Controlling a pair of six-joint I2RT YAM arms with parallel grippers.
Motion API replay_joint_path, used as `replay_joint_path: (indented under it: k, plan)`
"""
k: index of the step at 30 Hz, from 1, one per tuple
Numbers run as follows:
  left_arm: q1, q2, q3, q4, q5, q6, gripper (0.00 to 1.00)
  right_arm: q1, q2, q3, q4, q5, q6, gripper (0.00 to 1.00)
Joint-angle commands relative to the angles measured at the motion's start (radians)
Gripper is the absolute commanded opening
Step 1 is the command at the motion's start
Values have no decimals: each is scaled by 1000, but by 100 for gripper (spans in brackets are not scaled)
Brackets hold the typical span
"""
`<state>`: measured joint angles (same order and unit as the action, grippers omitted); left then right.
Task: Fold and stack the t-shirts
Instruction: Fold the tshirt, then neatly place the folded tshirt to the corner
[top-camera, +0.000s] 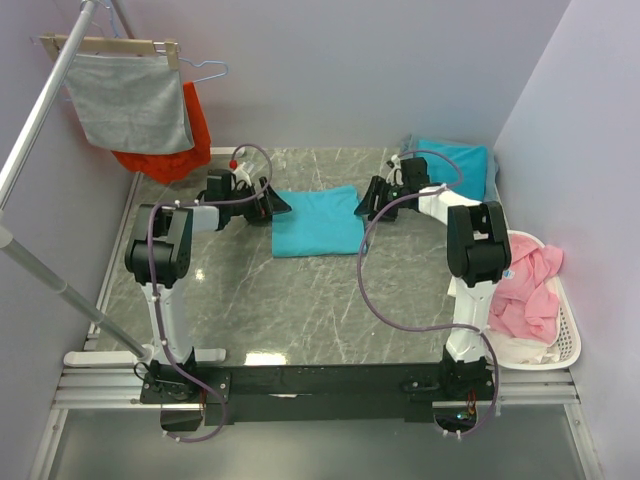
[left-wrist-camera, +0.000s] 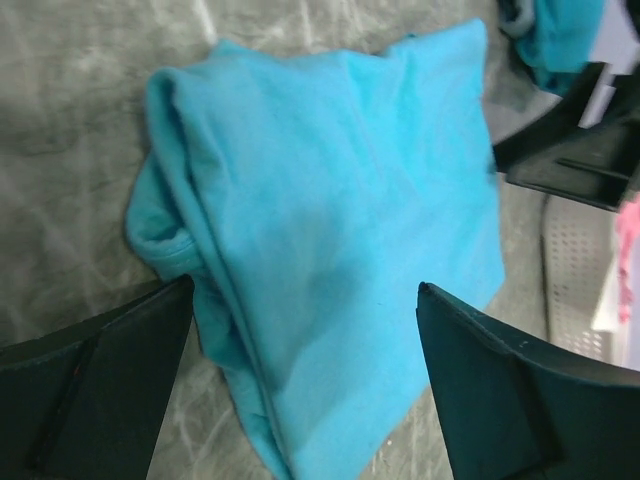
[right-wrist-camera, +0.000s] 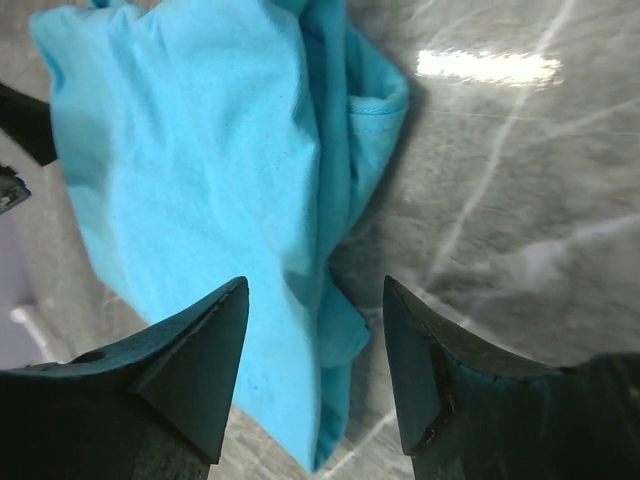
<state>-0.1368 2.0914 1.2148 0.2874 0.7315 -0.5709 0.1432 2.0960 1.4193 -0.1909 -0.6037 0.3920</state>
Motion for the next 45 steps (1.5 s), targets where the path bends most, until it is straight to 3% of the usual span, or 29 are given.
replay_joint_path:
  k: [1,10,23,26,27,28,37,45]
  plan:
    - [5,-71,-14,-111,-182,80,99,-5,-73,38,-74,114,-74,64]
    - [2,-34,-18,-103,-167,55,99,7,21,61,-65,7,-45,67]
    - [-33,22,-20,-56,-110,16,100,134,174,141,-25,-54,34,66]
    - [-44,25,-5,-60,-107,17,99,136,194,147,10,-70,73,47]
    - [-47,25,0,-60,-107,17,99,136,199,150,21,-76,79,14]
    - [-50,27,3,-62,-104,16,99,136,202,167,18,-76,84,0]
    - [-52,-14,-12,-59,-115,9,99,70,118,294,-34,77,35,0]
    - [-52,-76,23,-83,-103,11,99,-118,85,512,-71,193,51,0]
